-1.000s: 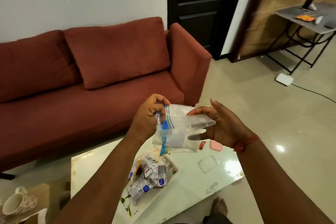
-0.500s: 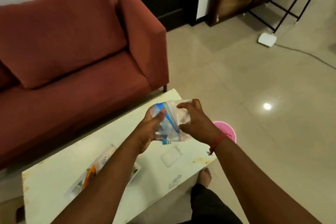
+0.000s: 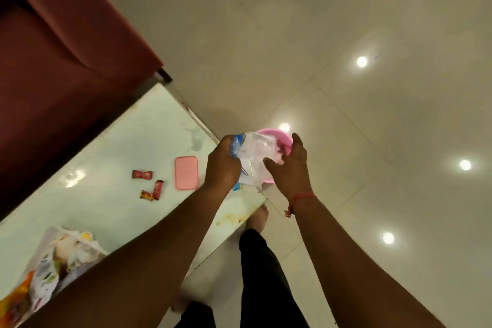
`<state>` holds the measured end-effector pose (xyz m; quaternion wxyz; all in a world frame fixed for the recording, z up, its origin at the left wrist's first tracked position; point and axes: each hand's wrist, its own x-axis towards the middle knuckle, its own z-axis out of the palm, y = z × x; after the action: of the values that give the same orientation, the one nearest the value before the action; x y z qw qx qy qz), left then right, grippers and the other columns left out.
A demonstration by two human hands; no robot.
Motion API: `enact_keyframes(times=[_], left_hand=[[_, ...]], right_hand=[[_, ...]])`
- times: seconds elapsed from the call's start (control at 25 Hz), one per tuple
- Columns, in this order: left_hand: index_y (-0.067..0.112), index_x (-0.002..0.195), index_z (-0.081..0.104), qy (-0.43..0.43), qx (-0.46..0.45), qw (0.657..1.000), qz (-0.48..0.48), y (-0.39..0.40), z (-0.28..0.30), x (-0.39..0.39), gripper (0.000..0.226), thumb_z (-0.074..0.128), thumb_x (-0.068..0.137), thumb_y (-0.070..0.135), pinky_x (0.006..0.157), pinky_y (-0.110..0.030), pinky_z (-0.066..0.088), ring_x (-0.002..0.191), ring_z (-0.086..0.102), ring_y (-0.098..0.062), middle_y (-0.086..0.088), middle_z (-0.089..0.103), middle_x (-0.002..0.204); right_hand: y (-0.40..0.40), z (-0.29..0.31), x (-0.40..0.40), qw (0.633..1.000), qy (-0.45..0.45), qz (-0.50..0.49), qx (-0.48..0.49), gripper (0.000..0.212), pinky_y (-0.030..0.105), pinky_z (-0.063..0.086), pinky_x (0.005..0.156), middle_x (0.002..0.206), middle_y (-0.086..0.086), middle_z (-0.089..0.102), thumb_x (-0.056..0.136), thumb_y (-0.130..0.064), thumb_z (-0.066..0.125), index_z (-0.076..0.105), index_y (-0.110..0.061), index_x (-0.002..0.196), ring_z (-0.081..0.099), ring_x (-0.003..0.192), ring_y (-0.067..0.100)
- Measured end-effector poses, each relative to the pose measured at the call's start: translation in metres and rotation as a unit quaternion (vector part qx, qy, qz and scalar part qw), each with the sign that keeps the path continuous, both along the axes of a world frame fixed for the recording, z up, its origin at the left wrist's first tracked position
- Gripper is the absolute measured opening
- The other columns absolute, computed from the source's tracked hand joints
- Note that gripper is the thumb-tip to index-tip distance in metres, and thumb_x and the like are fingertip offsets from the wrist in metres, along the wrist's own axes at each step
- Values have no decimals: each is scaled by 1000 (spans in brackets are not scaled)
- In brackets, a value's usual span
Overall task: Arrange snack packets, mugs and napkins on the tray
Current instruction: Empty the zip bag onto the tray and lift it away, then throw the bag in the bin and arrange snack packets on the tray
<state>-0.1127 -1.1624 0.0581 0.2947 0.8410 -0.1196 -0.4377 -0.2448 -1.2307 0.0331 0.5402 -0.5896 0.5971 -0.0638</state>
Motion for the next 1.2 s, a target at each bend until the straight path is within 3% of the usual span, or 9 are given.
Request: enact_keyframes(times=[0.16,0.32,0.4,0.52,0.64,0.8,0.96,1.08,1.2], left_hand=[[16,130,55,15,27,999,-35,-46,-104,-31,29,49,103,19,99,-31,49,115,60,-22,-5,64,124],[21,130,59,220,70,970,80,-75,-216,-35,37,59,95,11,95,-48,56,104,67,-32,-11,68,116],[22,129,60,266,73,958,79,-87,-255,-33,36,57,95,10,100,-50,52,108,65,-32,-11,67,118],[18,96,67,292,83,950,71,-94,-282,-32,13,54,97,18,107,-45,45,113,61,-28,-10,69,114],[22,91,64,295,96,950,36,-97,-297,-33,20,51,99,34,106,-42,43,114,59,-24,-5,71,111],[13,99,62,85,133,984,-76,-102,-288,-29,37,36,105,39,66,-24,44,88,62,-25,-4,62,84],[10,141,48,-78,65,982,-158,-96,-270,-1,42,47,101,19,89,-22,39,125,54,-24,-10,55,139],[9,145,43,-146,10,968,-204,-86,-248,26,46,48,101,20,104,-29,40,136,47,-25,-10,47,149],[10,147,42,-213,-11,948,-235,-62,-227,47,49,50,101,25,110,-35,39,138,44,-26,-11,45,151]], right_hand=[[-12,-97,-12,981,87,89,-148,47,44,43,106,136,6,51,88,-19,63,52,-16,133,47,125,28],[-12,-211,-10,967,102,204,-116,65,45,41,109,143,5,50,86,-26,63,39,-20,146,46,128,27],[-12,-260,-5,975,94,176,-92,69,44,42,109,144,7,49,88,-18,64,33,-17,150,48,128,27],[-21,-308,10,990,90,87,-61,48,41,49,100,130,12,59,95,-6,49,42,-10,142,59,115,28],[-31,-338,18,971,161,107,-139,40,36,49,98,121,11,62,96,-9,48,50,-15,136,60,110,28],[-34,-350,10,892,281,213,-284,58,48,52,87,123,18,53,87,-19,61,40,-19,141,54,106,37],[-15,-355,27,820,283,483,-120,64,56,43,99,143,19,42,92,-18,50,25,-12,151,43,125,40],[-25,-348,37,816,294,497,31,67,58,37,106,151,14,37,95,-26,46,18,-18,154,37,135,39],[-42,-316,39,830,310,464,-13,66,56,41,103,143,13,44,93,-30,52,24,-20,152,46,126,38]])
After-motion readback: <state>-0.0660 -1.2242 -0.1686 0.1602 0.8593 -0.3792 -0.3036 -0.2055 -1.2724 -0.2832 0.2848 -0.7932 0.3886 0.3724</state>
